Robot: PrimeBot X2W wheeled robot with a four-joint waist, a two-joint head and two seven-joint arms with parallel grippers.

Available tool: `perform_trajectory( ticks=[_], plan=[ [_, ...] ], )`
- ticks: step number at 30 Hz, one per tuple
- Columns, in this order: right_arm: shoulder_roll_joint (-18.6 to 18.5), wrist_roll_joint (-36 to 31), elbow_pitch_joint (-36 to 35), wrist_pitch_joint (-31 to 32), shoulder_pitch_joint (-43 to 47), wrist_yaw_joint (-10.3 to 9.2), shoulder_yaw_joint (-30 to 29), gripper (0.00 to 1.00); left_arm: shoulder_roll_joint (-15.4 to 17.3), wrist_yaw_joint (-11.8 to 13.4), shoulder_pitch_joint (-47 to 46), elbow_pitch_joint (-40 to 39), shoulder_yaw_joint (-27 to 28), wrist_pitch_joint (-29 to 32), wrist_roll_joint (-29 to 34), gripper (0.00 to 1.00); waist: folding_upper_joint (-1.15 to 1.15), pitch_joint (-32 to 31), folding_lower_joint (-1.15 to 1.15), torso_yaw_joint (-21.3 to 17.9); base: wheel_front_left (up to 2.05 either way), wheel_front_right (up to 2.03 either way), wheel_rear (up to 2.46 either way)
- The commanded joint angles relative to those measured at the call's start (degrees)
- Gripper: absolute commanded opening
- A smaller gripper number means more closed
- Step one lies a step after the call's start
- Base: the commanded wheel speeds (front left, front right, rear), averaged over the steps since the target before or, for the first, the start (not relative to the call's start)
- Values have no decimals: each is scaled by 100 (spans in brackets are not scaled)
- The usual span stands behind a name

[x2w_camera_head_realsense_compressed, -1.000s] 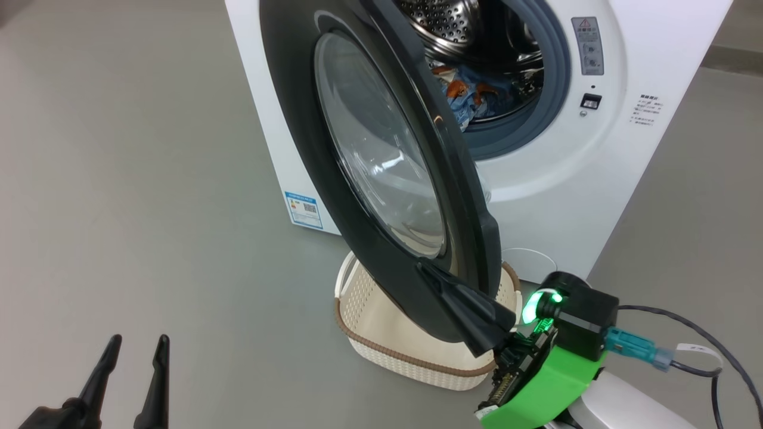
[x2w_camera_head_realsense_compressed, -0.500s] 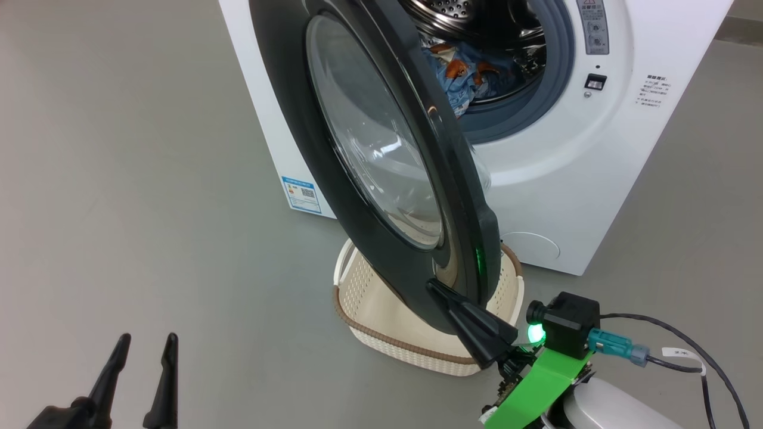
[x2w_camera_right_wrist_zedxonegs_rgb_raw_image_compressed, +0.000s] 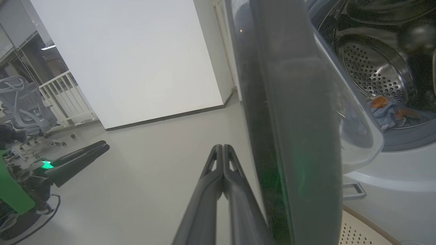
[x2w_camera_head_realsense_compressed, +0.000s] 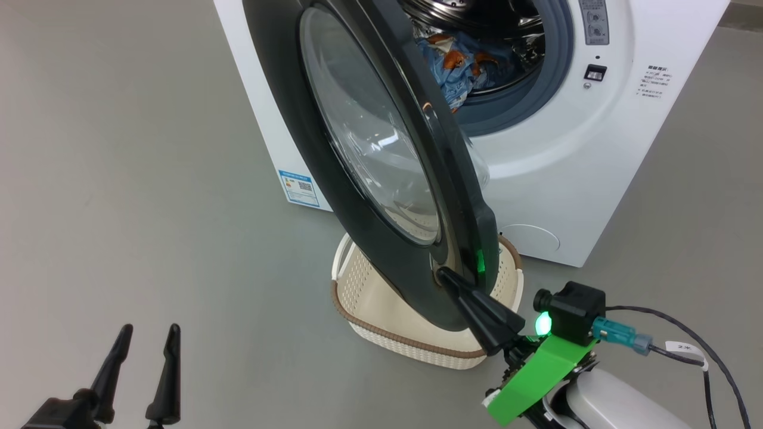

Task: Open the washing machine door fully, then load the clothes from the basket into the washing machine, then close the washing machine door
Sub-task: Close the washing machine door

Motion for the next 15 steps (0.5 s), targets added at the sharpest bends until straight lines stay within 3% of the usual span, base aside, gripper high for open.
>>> perform_trajectory(
  ticks=[1, 15],
  plan=[
    [72, -24, -97, -45, -125, 32, -45, 0, 94, 4, -237, -180, 187, -61, 32, 100, 0, 22, 0, -11, 0, 0, 0],
    [170, -209, -37, -45, -343, 32, -818, 0, -40, 4, -428, -297, 143, -61, 90, 100, 0, 396, 0, -168, 0, 0, 0]
  ],
)
